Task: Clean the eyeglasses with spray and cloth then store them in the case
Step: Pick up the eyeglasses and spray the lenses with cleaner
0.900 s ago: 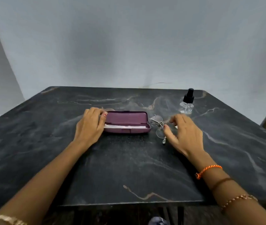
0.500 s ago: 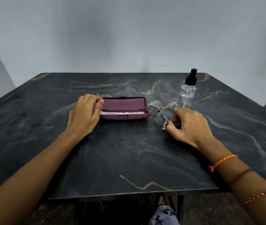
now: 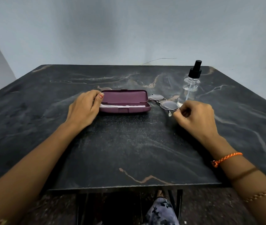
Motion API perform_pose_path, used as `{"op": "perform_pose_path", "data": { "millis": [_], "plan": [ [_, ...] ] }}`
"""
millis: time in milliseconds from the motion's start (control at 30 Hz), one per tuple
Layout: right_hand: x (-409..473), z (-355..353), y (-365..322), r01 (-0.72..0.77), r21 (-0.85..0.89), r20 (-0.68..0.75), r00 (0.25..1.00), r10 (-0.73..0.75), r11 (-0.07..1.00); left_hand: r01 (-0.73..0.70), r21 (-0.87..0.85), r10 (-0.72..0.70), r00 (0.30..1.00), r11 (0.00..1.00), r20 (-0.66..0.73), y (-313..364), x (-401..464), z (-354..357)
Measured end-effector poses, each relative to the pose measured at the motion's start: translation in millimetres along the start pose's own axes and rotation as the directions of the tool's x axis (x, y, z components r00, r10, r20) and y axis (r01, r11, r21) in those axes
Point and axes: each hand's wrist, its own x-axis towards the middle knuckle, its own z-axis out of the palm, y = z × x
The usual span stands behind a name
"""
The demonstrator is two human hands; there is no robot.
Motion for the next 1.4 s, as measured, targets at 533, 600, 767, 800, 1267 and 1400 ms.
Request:
{"op": "perform_pose_path", "data": {
  "millis": [533, 600, 767, 800, 1267, 1400],
  "plan": [
    [7.7, -7.1, -19.9, 0.339, 0.109, -0.513, 0.824, -0.239, 0.934, -0.008, -0.164, -0.024, 0.981, 0.986, -0.191, 8.4, 2.6, -5.0],
    [14.6, -6.3, -23.2, 0.380, 0.159, -0.528, 0.813, -0.247, 0.911, 0.007, -0.338, -0.095, 0.965, 0.941, -0.244, 14.3, 7.9, -7.5],
    [44.7, 0.6, -37.4, 0.421, 0.299, -0.522, 0.824, -0.223, 0.856, 0.051, -0.810, -0.332, 0.926, 0.585, -0.182, 45.7, 42.5, -14.1],
    [51.5, 3.0, -41.4, 0.420, 0.317, -0.518, 0.828, -0.216, 0.850, 0.065, -0.869, -0.376, 0.916, 0.491, -0.144, 52.5, 50.6, -14.2],
    [65.5, 29.8, -34.5, 0.265, 0.573, -0.468, 0.883, 0.044, 0.776, 0.159, -0.916, -0.189, 0.952, -0.369, 0.241, 77.9, 69.0, -1.2],
    [64.9, 30.1, -38.3, 0.255, 0.634, -0.408, 0.912, 0.035, 0.730, 0.186, -0.844, -0.141, 0.946, -0.502, 0.292, 78.6, 61.2, 1.8]
  ]
}}
